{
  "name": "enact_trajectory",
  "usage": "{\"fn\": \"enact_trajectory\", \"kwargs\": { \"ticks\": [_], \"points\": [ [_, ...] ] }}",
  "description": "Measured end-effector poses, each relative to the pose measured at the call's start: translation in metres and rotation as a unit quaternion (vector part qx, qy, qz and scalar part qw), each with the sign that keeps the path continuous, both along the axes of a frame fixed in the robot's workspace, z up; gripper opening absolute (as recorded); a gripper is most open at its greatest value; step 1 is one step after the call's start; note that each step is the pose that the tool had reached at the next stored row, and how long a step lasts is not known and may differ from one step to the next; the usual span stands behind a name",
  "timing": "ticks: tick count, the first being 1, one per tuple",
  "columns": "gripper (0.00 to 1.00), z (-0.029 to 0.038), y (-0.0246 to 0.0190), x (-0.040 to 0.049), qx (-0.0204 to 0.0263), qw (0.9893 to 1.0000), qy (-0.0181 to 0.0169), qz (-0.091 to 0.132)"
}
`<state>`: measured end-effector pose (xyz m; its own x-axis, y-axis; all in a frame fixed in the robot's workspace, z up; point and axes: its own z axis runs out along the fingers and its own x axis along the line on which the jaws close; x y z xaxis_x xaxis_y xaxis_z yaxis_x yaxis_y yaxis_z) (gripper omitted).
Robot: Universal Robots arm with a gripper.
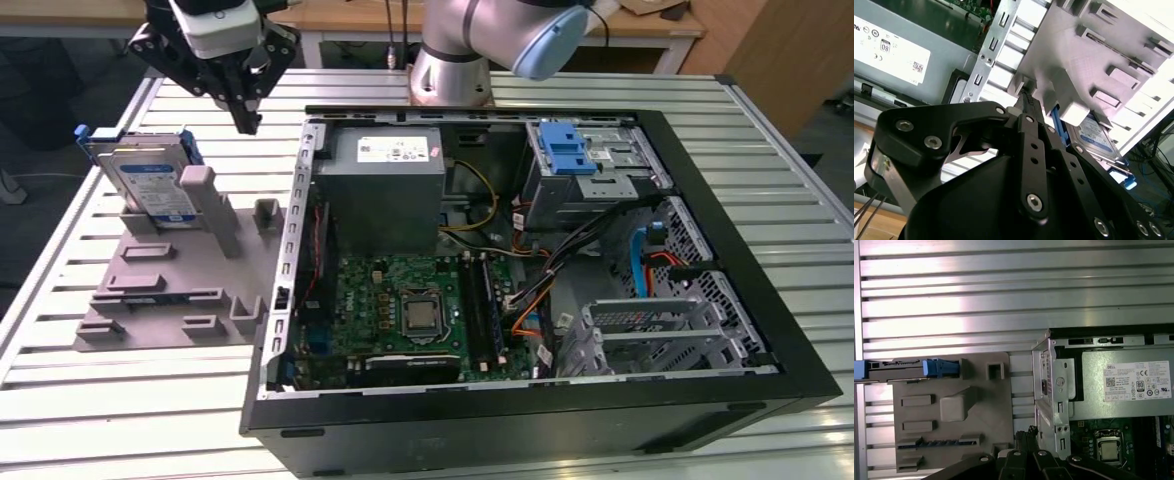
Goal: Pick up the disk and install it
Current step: 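Reach for the disk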
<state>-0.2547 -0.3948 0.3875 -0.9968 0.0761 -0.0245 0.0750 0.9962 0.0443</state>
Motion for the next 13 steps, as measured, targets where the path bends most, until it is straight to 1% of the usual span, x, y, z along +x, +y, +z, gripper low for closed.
{"fn": "enact_trajectory", "kwargs": {
  "ticks": [4, 6, 8, 13],
  "points": [
    [0.11, -0.0001, 0.0097, -0.0040, 0.0000, 1.0000, 0.0000, 0.000],
    [0.11, 0.0000, 0.0124, -0.0076, 0.0000, 1.0000, 0.0000, 0.000],
    [0.11, -0.0001, 0.0134, -0.0114, 0.0000, 1.0000, 0.0000, 0.000],
    [0.11, -0.0001, 0.0136, -0.0125, 0.0000, 1.0000, 0.0000, 0.000]
  ]
}}
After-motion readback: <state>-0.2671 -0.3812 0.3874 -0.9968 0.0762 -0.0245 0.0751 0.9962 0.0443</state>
